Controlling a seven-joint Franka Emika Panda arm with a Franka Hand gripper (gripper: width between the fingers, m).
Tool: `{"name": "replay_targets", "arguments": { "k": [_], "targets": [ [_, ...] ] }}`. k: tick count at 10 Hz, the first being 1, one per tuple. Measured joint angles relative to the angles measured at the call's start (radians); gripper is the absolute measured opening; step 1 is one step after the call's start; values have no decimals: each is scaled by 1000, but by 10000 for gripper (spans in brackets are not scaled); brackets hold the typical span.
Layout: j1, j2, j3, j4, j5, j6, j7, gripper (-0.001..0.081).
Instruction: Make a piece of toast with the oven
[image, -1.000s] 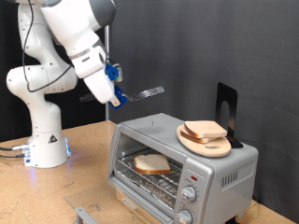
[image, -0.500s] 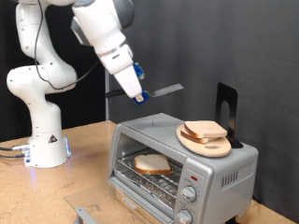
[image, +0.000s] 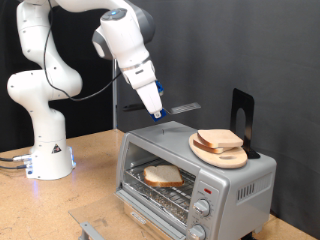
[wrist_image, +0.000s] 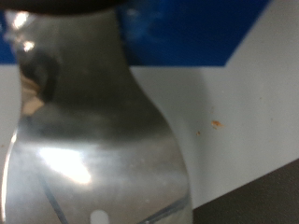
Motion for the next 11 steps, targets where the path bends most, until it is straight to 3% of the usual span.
{"name": "replay_targets", "arguments": {
  "k": [5, 6, 7, 8, 9, 11],
  "targets": [
    [0, 49, 45, -11, 9, 92, 39, 391],
    [0, 62, 52, -11, 9, 98, 39, 619],
    [0, 72, 55, -11, 9, 103, 39, 740],
    [0, 83, 60, -11, 9, 112, 40, 740],
    [0, 91, 64, -10, 9, 124, 40, 795],
    [0, 110, 92, -18, 0, 243, 26, 805]
  ]
}}
